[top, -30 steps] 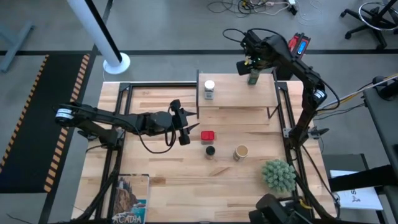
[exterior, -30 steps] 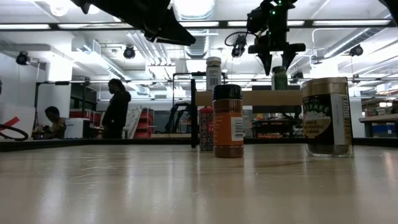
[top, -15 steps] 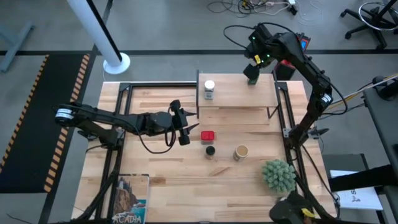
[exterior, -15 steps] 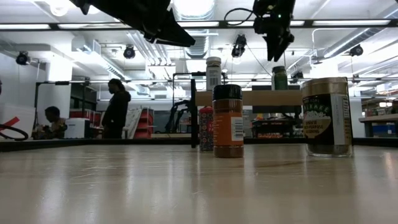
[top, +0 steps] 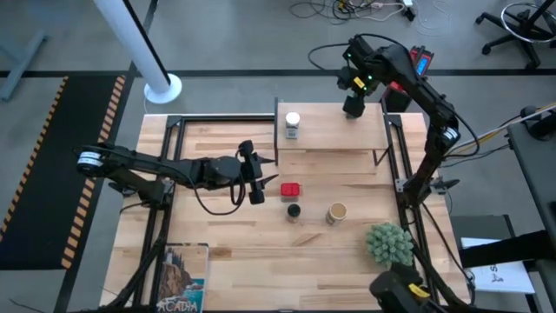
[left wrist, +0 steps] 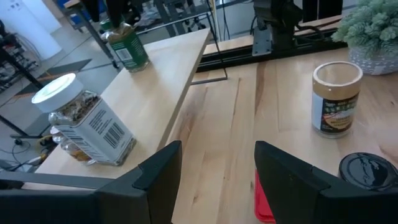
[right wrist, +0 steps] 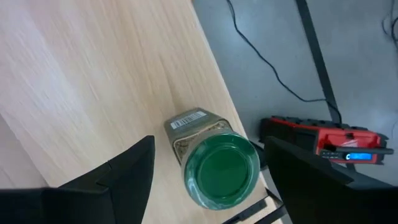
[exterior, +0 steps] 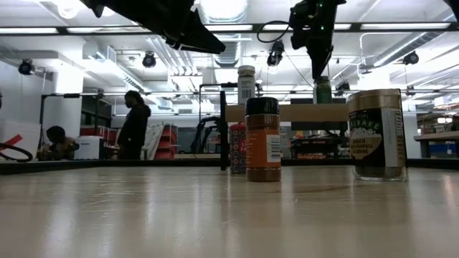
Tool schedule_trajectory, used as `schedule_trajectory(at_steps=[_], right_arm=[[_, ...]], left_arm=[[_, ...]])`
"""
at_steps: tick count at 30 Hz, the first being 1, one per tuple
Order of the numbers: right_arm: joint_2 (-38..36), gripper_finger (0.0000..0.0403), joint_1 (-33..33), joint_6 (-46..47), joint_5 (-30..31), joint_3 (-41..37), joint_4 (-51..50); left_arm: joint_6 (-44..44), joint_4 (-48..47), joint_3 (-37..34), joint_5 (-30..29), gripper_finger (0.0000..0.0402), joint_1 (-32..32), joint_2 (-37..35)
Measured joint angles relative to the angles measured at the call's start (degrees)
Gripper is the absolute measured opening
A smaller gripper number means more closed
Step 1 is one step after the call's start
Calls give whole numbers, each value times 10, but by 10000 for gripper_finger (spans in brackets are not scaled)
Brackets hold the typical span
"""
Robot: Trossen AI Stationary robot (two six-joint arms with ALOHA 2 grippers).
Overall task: Shelf spices
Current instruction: Put the green seasoning bottle on the shelf
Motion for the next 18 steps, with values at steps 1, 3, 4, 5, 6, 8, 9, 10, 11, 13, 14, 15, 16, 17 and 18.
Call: schedule_trajectory(at_steps=[1,3,4,5,6,8,9,10,11,13,14,15,16,17,18], right_arm=[[1,279,-1,-5,0,0,0],[4,278,-2,-9,-2,-1,0],[6,277,-3,-10,-4,-1,-2],[7,277,-6,-14,-9,-1,-6],[10,277,-8,-17,-11,-1,-11],[14,279,-10,-19,-11,-1,-19],[16,279,-11,-19,-9,-1,-19],[18,279,-12,-21,-8,-1,-18],[19,278,-14,-25,-8,-1,-18],[24,274,-14,-32,-8,-1,-19],[27,273,-15,-32,-8,-1,-19],[30,271,-16,-34,-8,-1,-20],[33,270,-16,-35,-8,-1,-22],[36,269,-17,-36,-8,-1,-23],[38,268,-17,-37,-8,-2,-24]], left_arm=[[1,0,0,0,192,0,0],[2,0,0,0,192,0,0],[2,0,0,0,192,0,0],[2,0,0,0,192,0,0],[2,0,0,0,192,0,0],[2,0,0,0,192,0,0],[2,0,0,0,192,0,0],[2,0,0,0,192,0,0],[2,0,0,0,192,0,0],[2,0,0,0,192,0,0],[2,0,0,0,192,0,0],[2,0,0,0,192,0,0],[2,0,0,0,192,0,0],[2,0,0,0,192,0,0],[2,0,-1,0,192,0,0]])
